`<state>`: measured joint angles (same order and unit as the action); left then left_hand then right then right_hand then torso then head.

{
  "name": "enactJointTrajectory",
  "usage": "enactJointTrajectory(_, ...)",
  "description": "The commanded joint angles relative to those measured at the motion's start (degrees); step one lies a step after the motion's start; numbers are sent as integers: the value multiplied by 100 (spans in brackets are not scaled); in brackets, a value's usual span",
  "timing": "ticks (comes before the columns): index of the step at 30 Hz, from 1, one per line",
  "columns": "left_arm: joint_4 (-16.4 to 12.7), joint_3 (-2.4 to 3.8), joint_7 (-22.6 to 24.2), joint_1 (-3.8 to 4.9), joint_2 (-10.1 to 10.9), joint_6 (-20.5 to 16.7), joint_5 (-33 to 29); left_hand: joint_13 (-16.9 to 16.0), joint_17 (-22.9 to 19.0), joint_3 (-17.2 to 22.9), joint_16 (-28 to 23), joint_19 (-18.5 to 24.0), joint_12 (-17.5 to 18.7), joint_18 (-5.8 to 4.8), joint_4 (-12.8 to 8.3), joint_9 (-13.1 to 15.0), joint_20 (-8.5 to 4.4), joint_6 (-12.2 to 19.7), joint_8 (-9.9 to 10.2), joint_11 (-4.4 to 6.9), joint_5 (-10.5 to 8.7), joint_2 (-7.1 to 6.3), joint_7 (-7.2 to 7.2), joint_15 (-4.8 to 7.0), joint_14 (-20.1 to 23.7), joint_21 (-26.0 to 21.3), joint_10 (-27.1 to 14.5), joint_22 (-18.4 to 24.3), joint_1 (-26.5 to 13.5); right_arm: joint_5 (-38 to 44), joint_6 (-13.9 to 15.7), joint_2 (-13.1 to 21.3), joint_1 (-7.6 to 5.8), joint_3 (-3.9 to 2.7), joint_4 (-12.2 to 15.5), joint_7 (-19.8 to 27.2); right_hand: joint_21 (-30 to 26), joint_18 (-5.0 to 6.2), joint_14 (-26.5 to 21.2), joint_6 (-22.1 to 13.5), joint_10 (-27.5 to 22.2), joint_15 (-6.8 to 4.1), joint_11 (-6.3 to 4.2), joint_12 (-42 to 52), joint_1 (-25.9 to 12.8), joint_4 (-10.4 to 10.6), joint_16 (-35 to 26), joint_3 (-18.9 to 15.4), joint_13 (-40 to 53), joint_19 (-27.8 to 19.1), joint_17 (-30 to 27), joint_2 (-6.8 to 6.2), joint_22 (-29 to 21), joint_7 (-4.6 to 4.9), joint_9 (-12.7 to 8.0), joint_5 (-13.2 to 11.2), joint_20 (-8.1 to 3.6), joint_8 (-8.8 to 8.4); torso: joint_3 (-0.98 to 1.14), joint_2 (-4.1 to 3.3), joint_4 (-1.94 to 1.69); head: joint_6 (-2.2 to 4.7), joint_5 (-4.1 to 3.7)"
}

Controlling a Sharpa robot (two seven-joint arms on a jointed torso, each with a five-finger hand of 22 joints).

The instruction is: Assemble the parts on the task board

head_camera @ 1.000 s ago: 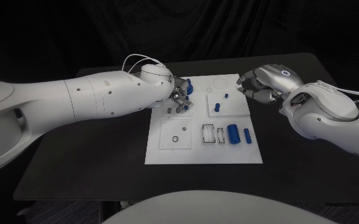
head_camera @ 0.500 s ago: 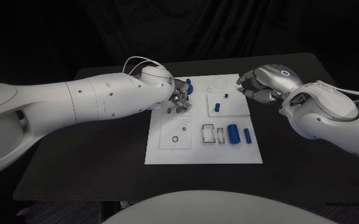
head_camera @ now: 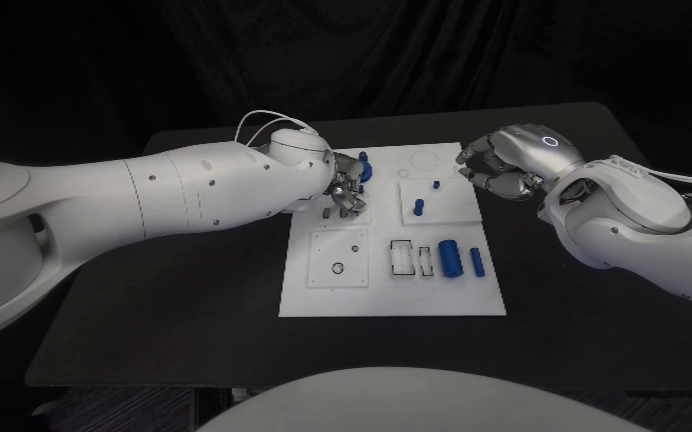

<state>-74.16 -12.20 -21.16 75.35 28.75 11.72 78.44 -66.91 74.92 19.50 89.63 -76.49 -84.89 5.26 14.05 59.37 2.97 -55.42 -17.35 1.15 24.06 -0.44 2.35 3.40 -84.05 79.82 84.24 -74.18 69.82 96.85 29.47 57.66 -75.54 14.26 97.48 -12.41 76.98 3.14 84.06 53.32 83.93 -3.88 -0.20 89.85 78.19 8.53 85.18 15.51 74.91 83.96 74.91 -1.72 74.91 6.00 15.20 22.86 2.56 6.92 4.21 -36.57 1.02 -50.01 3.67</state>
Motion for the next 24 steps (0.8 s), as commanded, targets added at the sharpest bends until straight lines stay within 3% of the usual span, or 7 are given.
enactJointTrajectory(1,-23,4,168,-10,13,-97,-29,-2309,1508,221,37,-13,-511,-84,-84,112,-43,-77,-50,39,56,-93,-22,58,-595,-22,576,-25,-21,19,-49,-1,-9,-4,8,-120,-27,-9,466,42,545,36,46,-38,52,-8,-32,48,1447,82,1001,-3,1096,-13,0,50,18,-19,-2,3,1,1,17)
enactJointTrajectory(10,-178,4,-174,-11,209,-399,-724,-2309,1508,686,37,-64,-511,-94,-332,336,-74,-138,-73,72,160,-263,-46,92,-595,-21,576,-90,-200,19,-136,15,-9,-4,19,-164,-46,-5,461,69,531,35,42,-49,62,-16,-50,69,1434,76,984,-1,1091,-19,6,91,19,-14,-5,3,1,1,31)
enactJointTrajectory(24,-610,3,-749,-11,742,-1035,-1443,-2309,1508,799,37,-101,-511,-101,-364,435,-88,-230,-102,88,108,-283,-63,107,-595,-19,576,-126,-411,19,-250,80,-9,-4,45,-220,-91,5,454,72,506,34,39,-71,66,-18,-78,78,1409,58,957,0,1078,-23,7,101,18,-16,-8,10,-9,1,80)
